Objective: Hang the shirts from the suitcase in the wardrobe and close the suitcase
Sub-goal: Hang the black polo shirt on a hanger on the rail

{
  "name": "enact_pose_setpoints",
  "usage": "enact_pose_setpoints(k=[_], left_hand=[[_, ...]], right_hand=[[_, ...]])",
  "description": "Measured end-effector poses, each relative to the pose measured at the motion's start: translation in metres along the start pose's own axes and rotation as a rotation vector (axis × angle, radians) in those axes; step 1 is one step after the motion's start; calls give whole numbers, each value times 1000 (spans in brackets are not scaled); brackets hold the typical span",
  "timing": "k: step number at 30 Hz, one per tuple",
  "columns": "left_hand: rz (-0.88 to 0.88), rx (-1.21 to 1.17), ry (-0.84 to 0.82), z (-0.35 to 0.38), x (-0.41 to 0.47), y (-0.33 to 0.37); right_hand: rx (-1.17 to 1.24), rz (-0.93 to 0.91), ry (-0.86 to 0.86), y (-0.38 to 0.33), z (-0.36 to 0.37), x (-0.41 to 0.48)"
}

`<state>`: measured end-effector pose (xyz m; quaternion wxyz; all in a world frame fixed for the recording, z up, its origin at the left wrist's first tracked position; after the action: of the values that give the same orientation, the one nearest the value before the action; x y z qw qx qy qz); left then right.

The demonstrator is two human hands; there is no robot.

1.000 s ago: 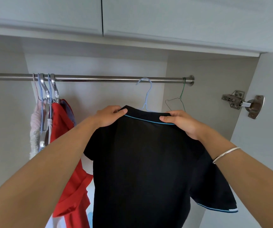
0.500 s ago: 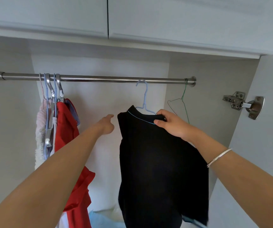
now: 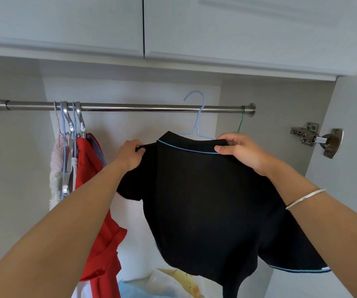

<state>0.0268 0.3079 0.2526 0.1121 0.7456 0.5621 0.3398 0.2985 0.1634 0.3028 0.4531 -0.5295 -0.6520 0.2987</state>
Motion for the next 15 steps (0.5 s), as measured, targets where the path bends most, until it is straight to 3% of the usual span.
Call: enact_pose_setpoints(k=[4,11,15], left_hand=[[-25,-94,16,-4,-4,-9],[-365,9,56,-13,-3,-40],[-250,34,-26,-5,-2,-13]], right_hand=[[-20,53,34,10,-9,0],[-22,119,60,23,-11,1],[-32,185,71,27,8,9]])
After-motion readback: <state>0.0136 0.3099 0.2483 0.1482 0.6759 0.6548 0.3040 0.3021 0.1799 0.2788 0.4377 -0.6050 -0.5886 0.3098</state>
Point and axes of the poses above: each hand's wrist, its own x-axis towards the middle knuckle, its own z-axis out of the palm, y = z × x, the point moved 5 cm from there along x, towards the middle knuckle, and after that the axes turned 8 degrees about x, right-handed, at the moved point
